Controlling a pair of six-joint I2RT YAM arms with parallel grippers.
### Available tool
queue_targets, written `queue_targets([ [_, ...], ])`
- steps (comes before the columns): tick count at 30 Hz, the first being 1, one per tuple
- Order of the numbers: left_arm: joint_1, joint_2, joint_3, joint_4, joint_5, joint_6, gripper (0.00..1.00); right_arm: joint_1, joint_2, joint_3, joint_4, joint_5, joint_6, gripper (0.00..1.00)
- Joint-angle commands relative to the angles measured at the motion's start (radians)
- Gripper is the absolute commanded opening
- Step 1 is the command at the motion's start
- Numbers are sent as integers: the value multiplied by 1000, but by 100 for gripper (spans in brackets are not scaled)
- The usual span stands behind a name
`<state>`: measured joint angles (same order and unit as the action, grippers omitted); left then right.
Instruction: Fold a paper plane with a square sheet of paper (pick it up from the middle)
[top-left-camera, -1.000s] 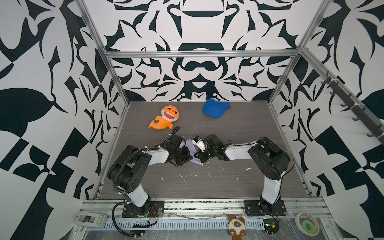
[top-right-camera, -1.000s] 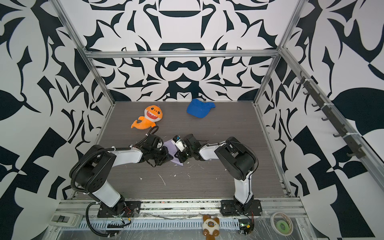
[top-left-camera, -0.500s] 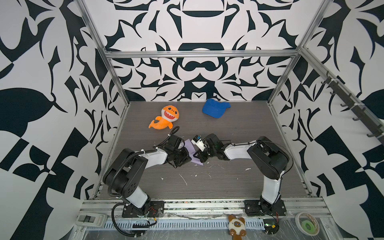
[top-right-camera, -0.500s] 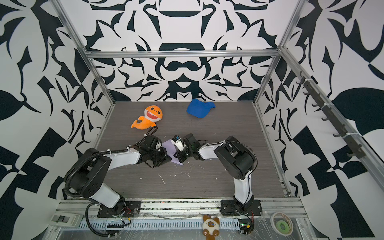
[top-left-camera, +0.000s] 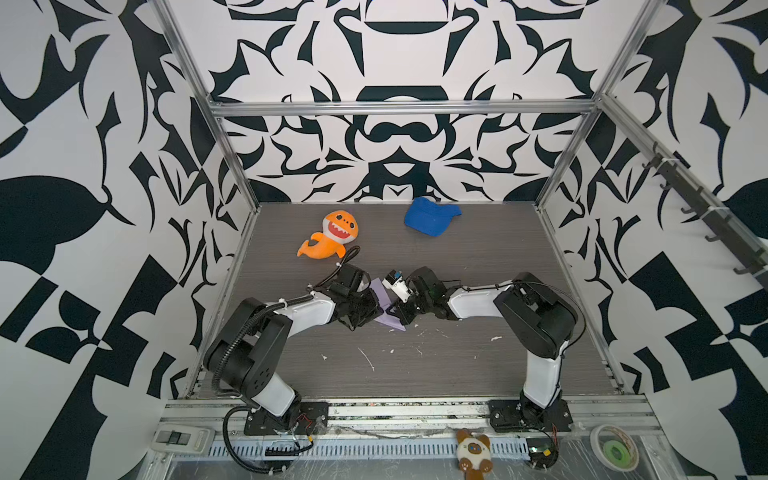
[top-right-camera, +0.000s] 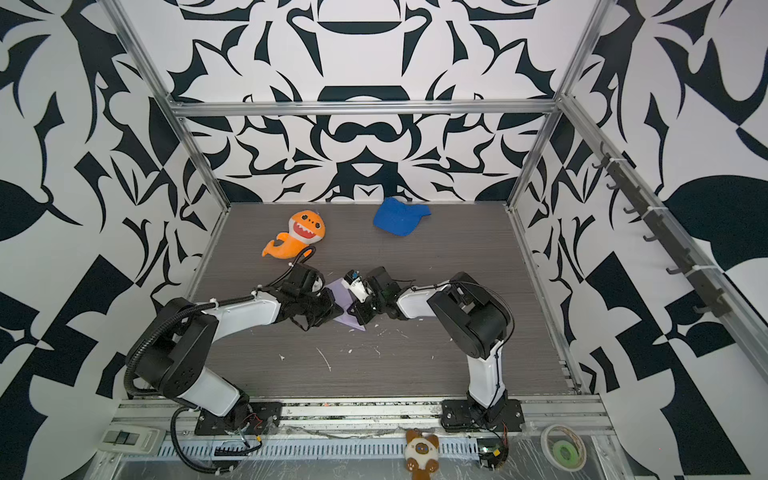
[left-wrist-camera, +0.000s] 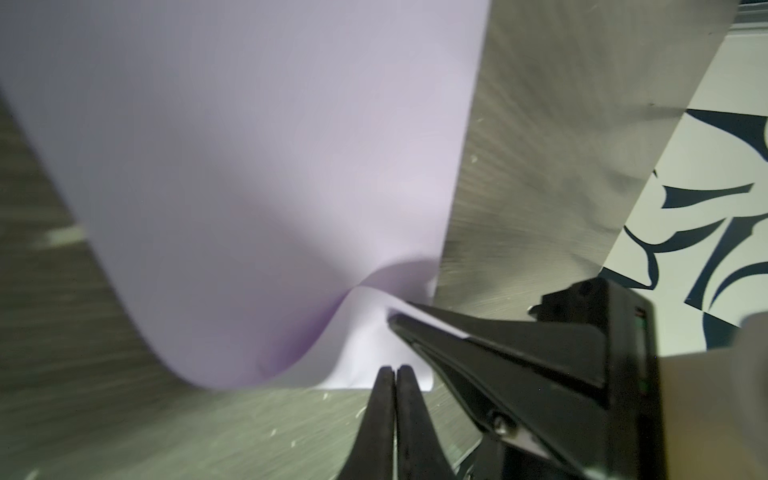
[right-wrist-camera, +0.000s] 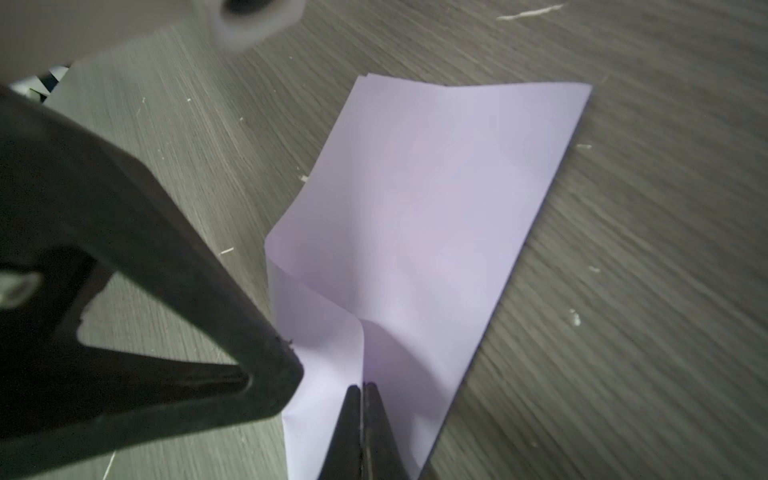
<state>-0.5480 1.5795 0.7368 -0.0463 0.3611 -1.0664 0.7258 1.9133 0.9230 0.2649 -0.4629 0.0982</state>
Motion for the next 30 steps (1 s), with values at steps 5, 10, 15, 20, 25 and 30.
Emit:
queue_targets([
  [5,6,35,13,-68,-44,20,7,1,30,8,-79,11,-2,6],
  [10,6,49,-2,-105,-68,18,6,2,32,10,-79,12,3,6],
  [15,6,45,-13,-150,-97,20,6,2,30,9,-70,14,14,8],
  [20,6,43,-32,-164,-112,21,5,2,0,24,-60,7,50,12],
  [25,6,51,-35,-168,-119,23,4,-7,-75,76,-113,28,155,20],
  [30,6,61,-34,-171,-122,28,4,-38,-187,56,-183,93,332,26],
])
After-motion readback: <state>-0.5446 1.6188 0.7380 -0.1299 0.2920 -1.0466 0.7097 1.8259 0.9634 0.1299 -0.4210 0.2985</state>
